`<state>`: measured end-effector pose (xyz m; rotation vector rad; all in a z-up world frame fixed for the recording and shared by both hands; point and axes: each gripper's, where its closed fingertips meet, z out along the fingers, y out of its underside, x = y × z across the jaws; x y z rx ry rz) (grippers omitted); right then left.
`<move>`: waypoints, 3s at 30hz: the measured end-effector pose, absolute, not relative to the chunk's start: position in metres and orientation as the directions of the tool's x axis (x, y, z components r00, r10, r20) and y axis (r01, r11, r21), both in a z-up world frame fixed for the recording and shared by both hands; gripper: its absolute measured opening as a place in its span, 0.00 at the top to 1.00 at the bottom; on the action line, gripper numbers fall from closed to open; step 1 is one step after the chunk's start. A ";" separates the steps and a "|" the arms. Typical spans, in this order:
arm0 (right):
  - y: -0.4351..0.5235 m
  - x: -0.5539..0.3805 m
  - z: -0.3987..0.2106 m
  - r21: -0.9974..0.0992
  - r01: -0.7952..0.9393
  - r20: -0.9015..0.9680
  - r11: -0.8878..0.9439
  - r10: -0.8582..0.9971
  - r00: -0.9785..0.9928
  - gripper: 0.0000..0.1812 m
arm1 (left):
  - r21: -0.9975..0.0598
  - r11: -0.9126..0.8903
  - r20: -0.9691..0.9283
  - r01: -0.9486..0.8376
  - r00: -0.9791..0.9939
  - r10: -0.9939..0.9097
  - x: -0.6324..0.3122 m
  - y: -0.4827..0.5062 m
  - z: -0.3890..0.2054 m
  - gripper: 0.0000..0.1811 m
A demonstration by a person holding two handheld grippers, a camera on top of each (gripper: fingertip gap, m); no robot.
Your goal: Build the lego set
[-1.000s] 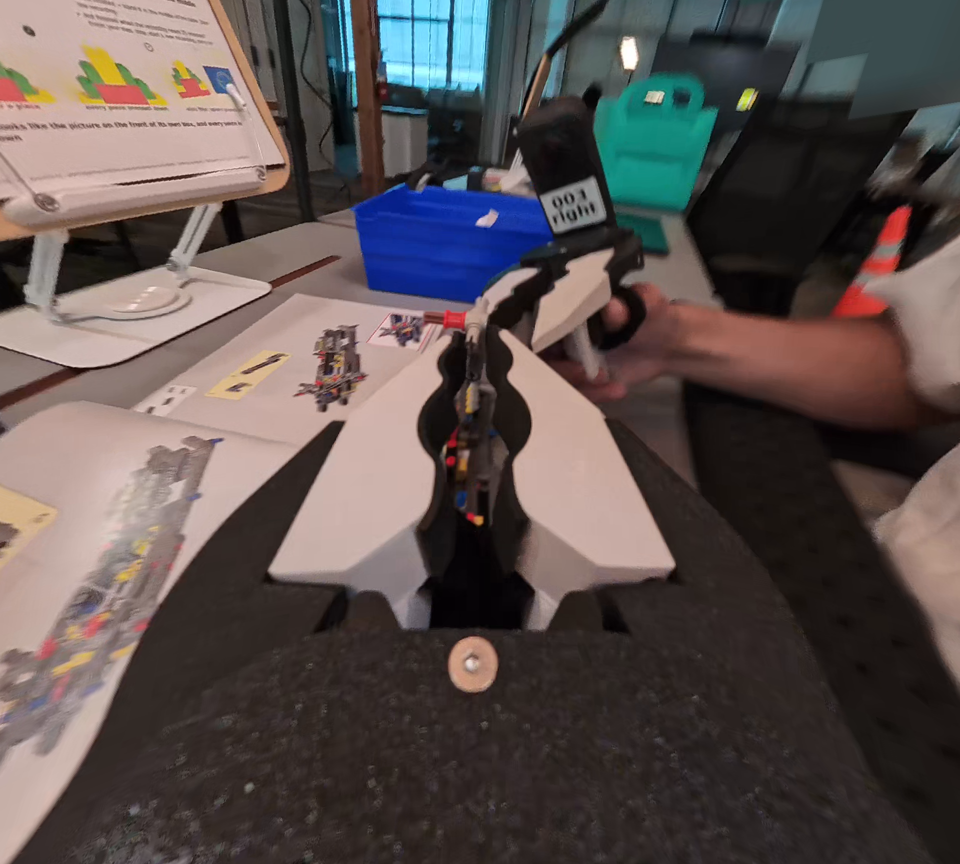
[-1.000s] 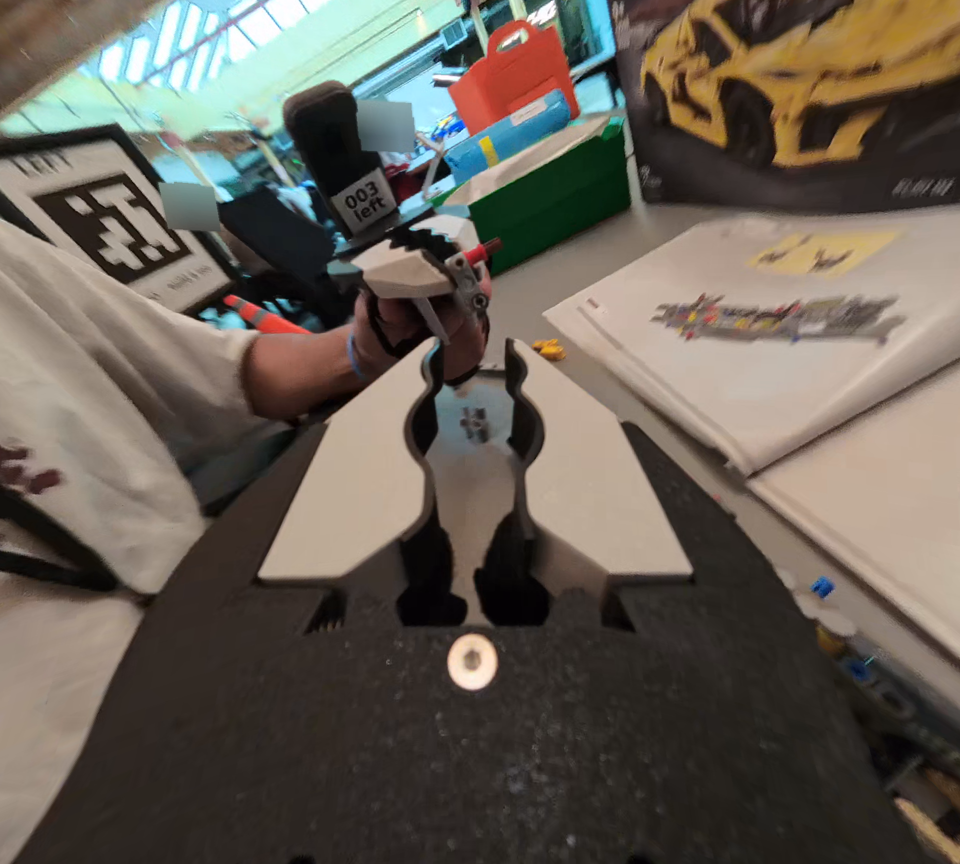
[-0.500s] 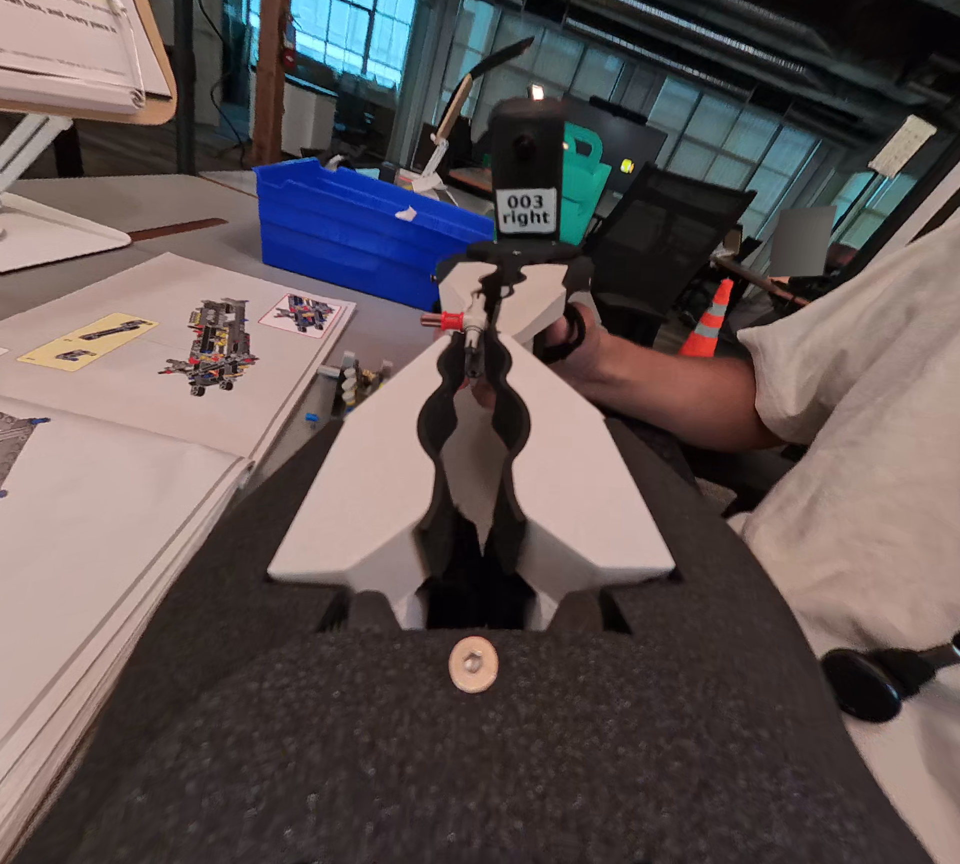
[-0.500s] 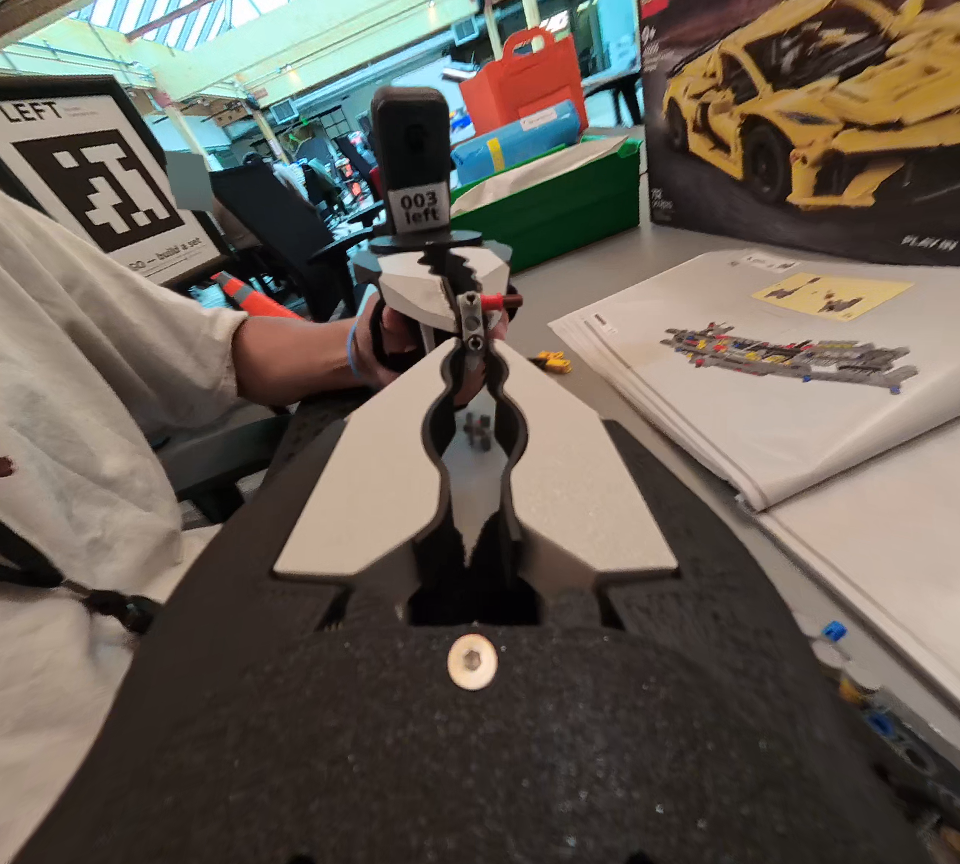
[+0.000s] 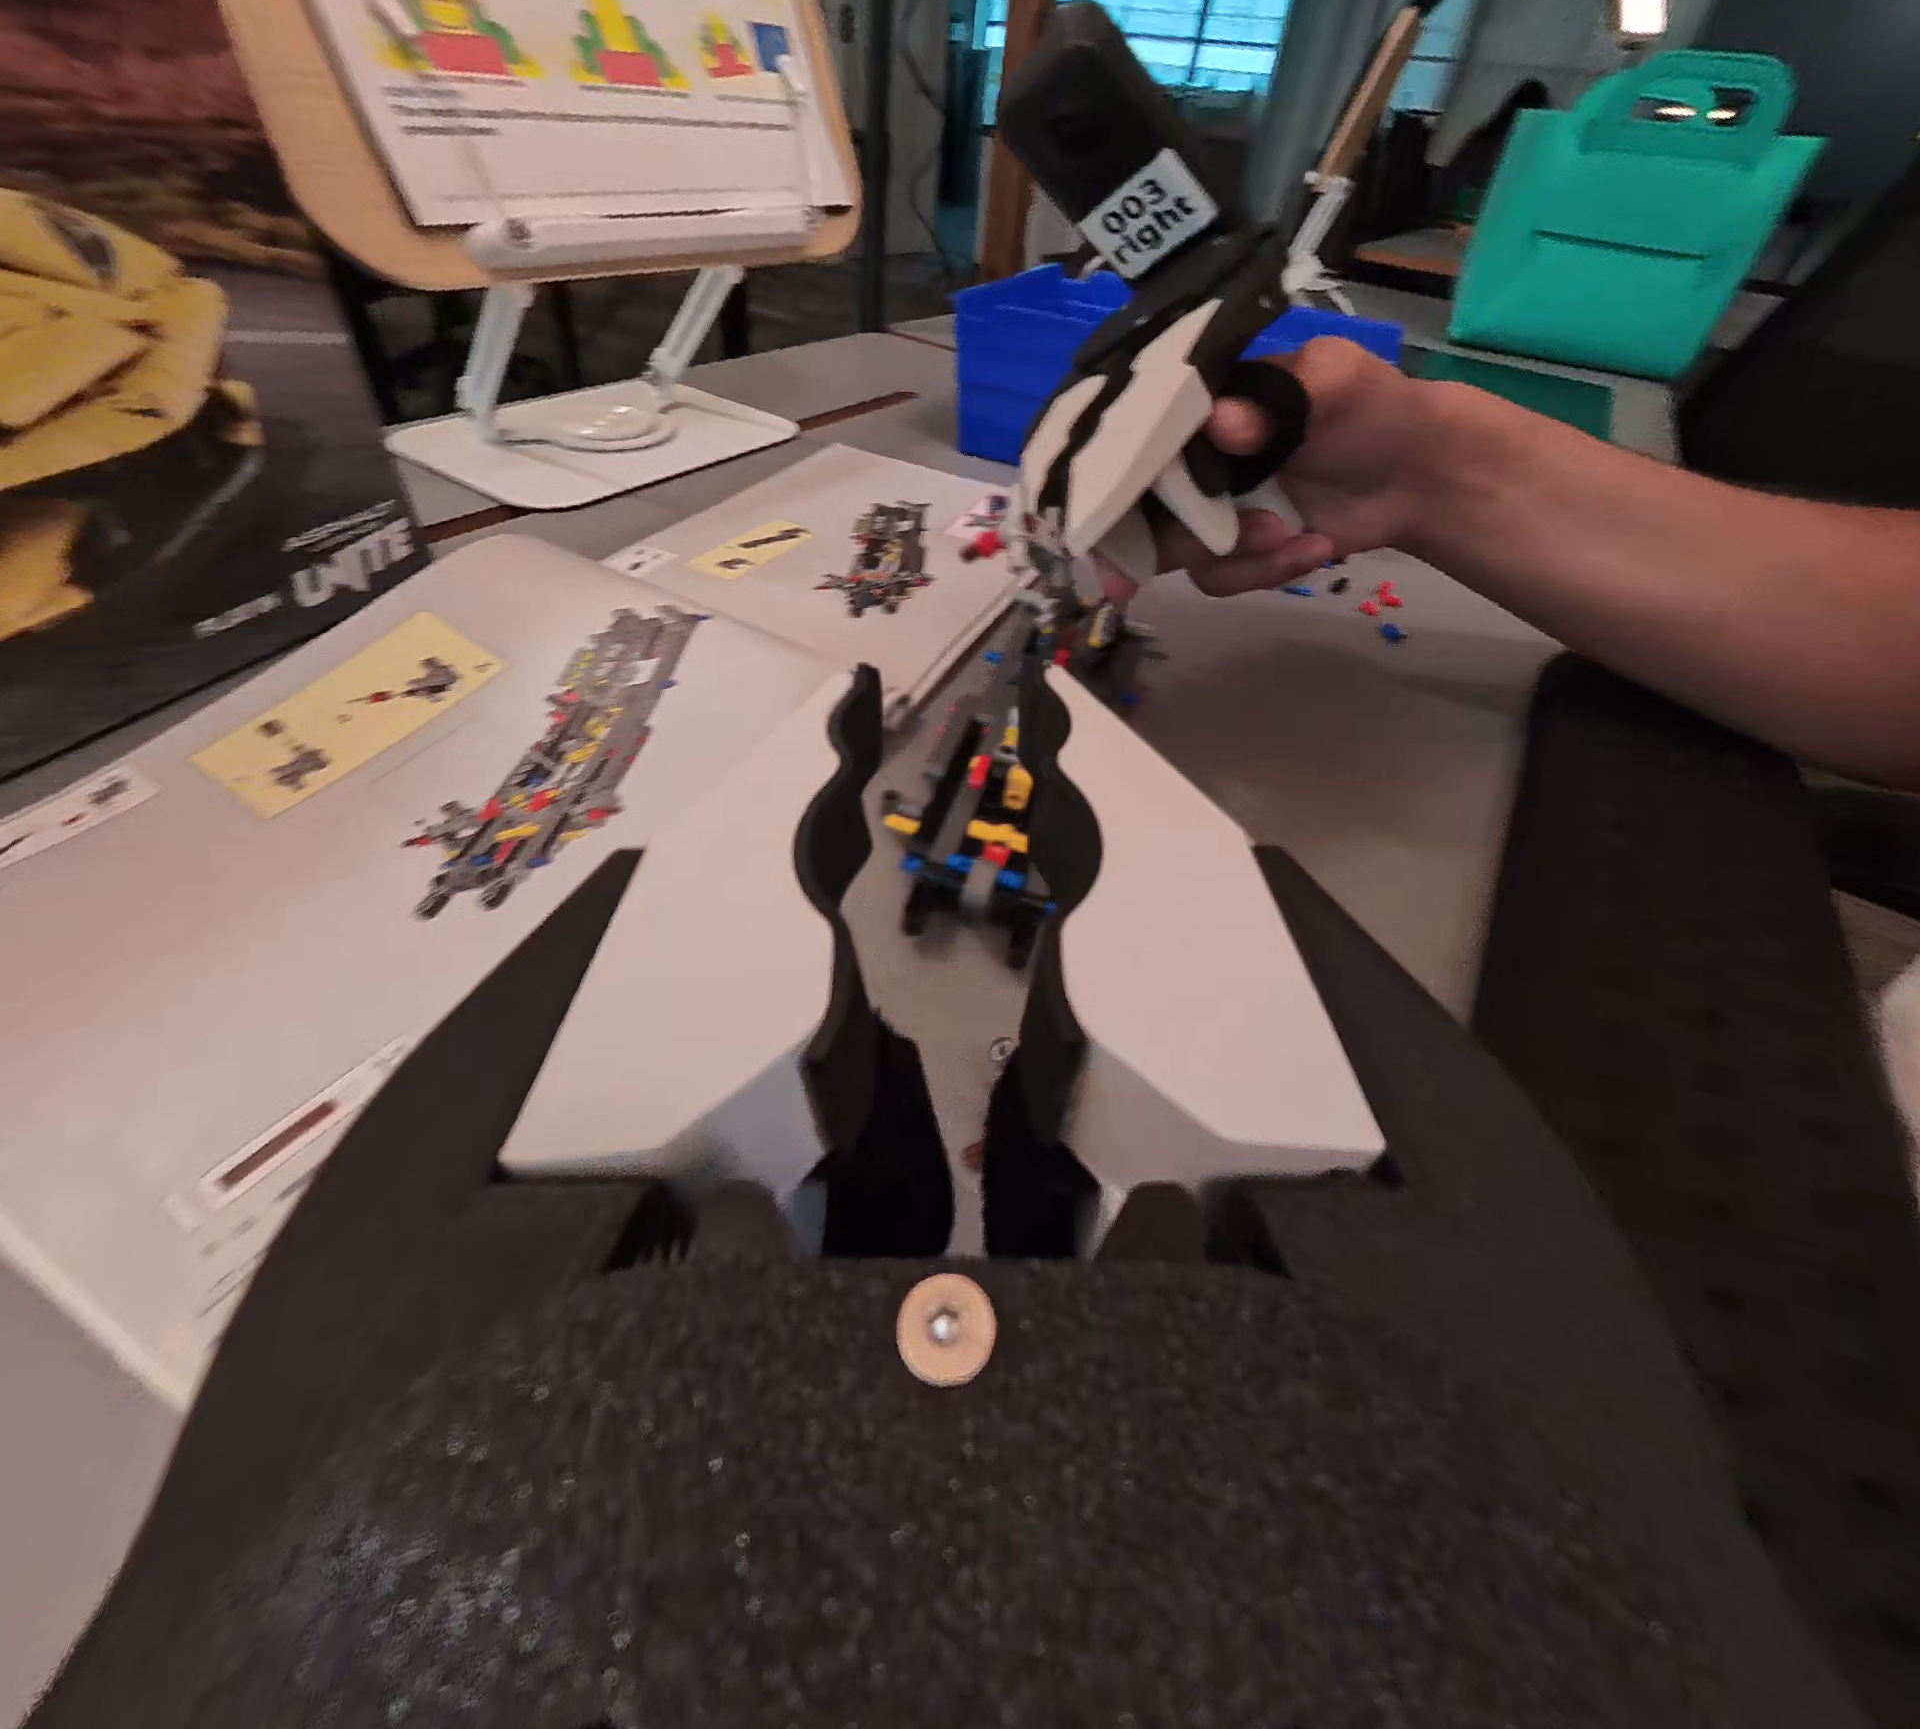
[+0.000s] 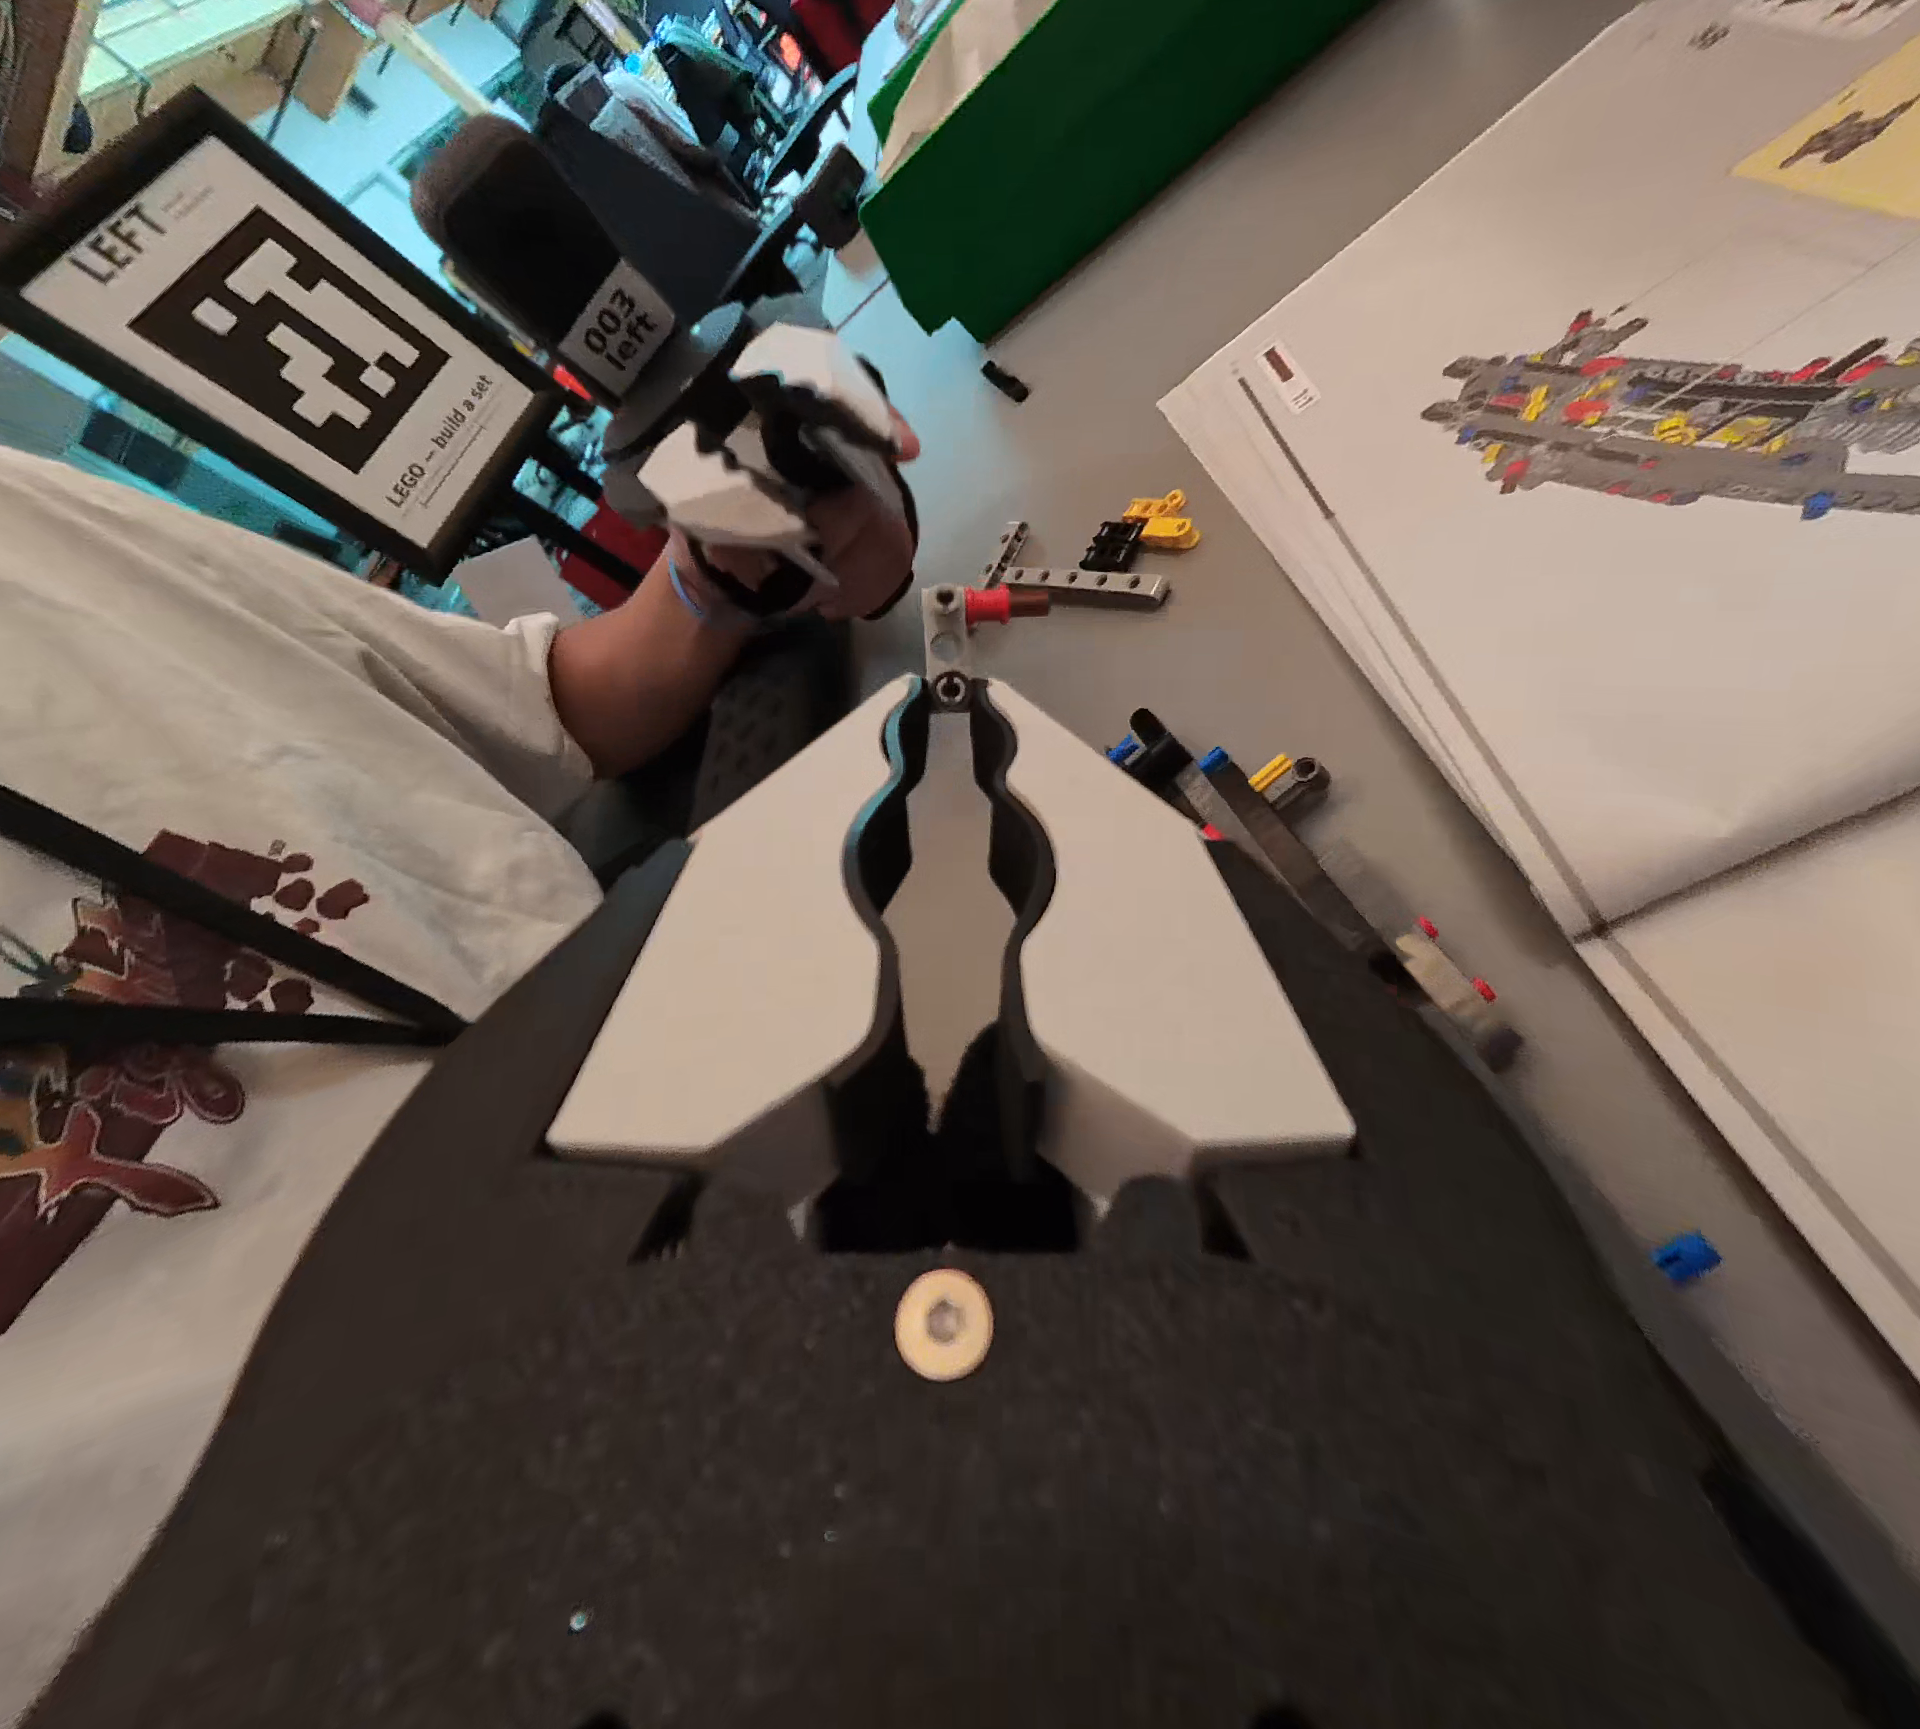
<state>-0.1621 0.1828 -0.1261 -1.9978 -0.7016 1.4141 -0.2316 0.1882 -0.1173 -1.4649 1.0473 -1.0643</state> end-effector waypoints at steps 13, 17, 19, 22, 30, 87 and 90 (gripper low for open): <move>0.154 -0.215 -0.162 -0.758 0.576 -0.346 -0.306 0.937 0.041 0.97 | -0.909 -0.415 0.379 -0.034 0.342 -0.860 -0.264 0.235 -0.134 0.87; 0.117 -0.227 -0.208 -0.615 0.787 -0.144 -0.052 0.988 -0.047 0.97 | -0.902 -0.432 0.403 -0.012 0.337 -0.851 -0.266 0.236 -0.133 0.88; 0.113 -0.227 -0.218 -0.575 0.818 -0.117 -0.023 0.992 -0.054 0.97 | -0.910 -0.413 0.377 -0.029 0.356 -0.855 -0.266 0.237 -0.135 0.88; 0.107 -0.228 -0.219 -0.574 0.819 -0.124 -0.010 0.989 -0.075 0.97 | -0.927 -0.373 0.330 -0.050 0.371 -0.868 -0.265 0.236 -0.136 0.88; 0.103 -0.226 -0.228 -0.552 0.833 -0.087 0.044 0.990 -0.110 0.97 | -0.957 -0.266 0.190 -0.118 0.441 -0.877 -0.267 0.240 -0.140 0.89; 0.245 -0.023 -0.174 -0.895 0.029 -0.127 -0.444 0.316 0.940 0.95 | -0.853 -0.519 0.367 -0.054 0.644 -0.671 -0.325 0.301 -0.172 0.90; 0.245 -0.024 -0.175 -0.894 0.034 -0.125 -0.447 0.320 0.939 0.95 | -0.852 -0.520 0.370 -0.054 0.641 -0.672 -0.324 0.301 -0.172 0.90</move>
